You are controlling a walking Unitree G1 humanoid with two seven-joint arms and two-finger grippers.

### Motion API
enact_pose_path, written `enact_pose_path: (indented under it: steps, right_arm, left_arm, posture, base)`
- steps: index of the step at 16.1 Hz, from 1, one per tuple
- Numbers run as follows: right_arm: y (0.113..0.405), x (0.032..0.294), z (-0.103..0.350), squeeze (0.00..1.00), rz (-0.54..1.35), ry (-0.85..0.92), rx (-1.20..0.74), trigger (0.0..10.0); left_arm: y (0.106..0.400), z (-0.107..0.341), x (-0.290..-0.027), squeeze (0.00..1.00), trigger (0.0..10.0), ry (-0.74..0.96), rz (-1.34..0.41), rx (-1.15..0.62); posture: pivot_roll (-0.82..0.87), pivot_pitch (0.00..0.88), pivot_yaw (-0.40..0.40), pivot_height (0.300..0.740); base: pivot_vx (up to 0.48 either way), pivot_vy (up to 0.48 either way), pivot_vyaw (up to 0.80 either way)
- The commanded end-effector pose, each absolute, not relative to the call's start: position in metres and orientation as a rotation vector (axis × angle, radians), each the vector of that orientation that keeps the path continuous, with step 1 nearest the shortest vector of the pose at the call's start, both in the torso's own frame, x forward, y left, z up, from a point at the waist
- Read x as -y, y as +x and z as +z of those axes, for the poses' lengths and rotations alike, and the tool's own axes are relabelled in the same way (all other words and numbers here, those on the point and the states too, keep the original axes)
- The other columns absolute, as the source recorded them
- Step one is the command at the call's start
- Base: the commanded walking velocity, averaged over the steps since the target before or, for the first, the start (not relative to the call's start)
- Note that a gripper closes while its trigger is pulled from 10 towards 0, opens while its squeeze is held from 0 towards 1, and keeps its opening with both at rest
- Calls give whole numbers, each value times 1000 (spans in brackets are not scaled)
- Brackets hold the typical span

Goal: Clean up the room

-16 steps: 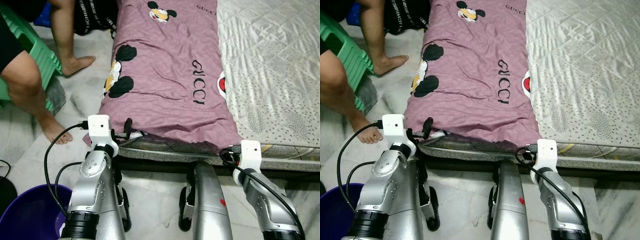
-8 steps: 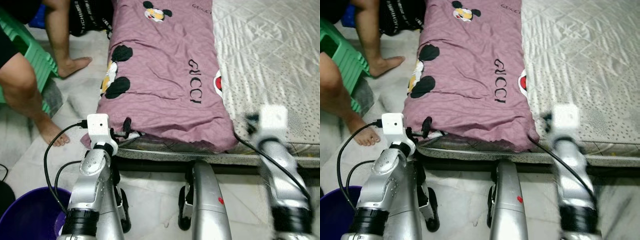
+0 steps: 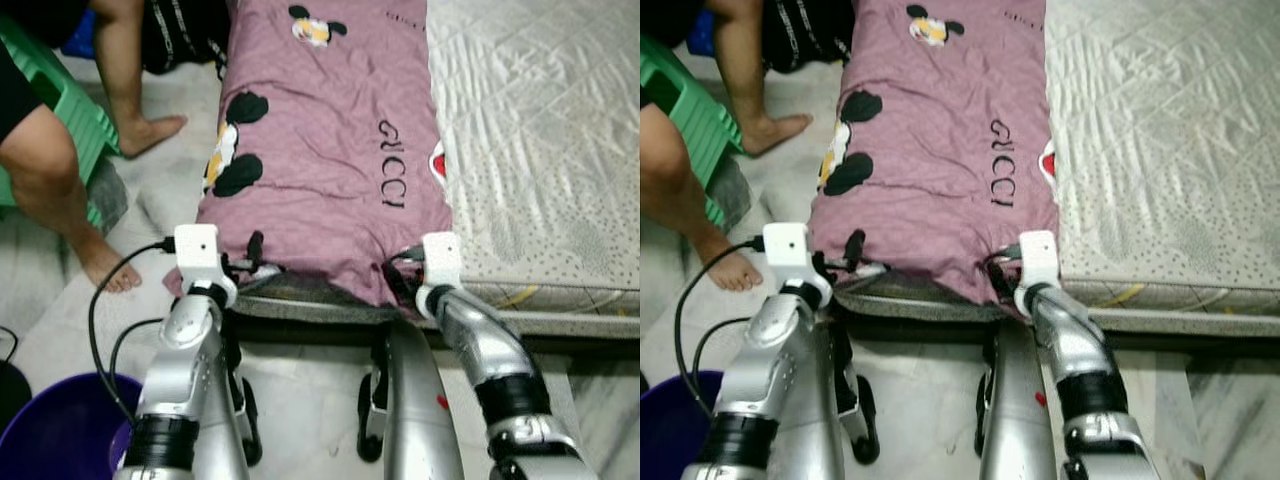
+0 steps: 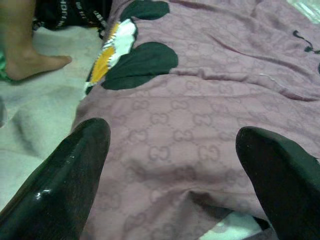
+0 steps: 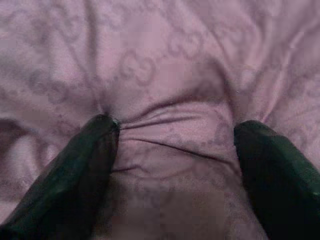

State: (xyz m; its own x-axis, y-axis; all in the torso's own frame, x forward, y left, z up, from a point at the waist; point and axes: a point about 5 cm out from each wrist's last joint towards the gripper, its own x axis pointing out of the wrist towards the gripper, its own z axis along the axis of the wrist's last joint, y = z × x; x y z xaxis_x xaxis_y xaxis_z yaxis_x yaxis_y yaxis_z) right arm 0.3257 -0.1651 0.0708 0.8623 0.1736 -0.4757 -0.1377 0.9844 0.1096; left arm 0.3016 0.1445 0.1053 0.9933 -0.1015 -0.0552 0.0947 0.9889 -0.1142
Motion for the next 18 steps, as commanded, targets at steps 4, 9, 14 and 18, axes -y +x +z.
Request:
enact_pose_path:
  steps: [4, 9, 14, 18]
  right_arm:
    - [295, 208, 28, 1000, -4, 174, -735, 10000]
    - [274, 259, 35, 1000, -149, 71, -663, 10000]
    - [247, 249, 51, 1000, -105, 10, -429, 10000]
    - [271, 228, 104, 1000, -80, -114, -118, 10000]
  left_arm:
    - [296, 97, -147, 0, 10000, -101, -90, -87]
    - [300, 100, -151, 0, 10000, -86, -96, -80]
    - [301, 101, -147, 0, 10000, -98, -103, -66]
    - [302, 102, -147, 0, 10000, -99, -96, -62]
  posture:
    - [1, 224, -21, 554]
    - [-15, 221, -4, 554]
    - [-35, 229, -1, 554]
    - [-34, 230, -2, 554]
  base:
    - [0, 0, 0]
    - [0, 0, 0]
    - [0, 0, 0]
    - [0, 0, 0]
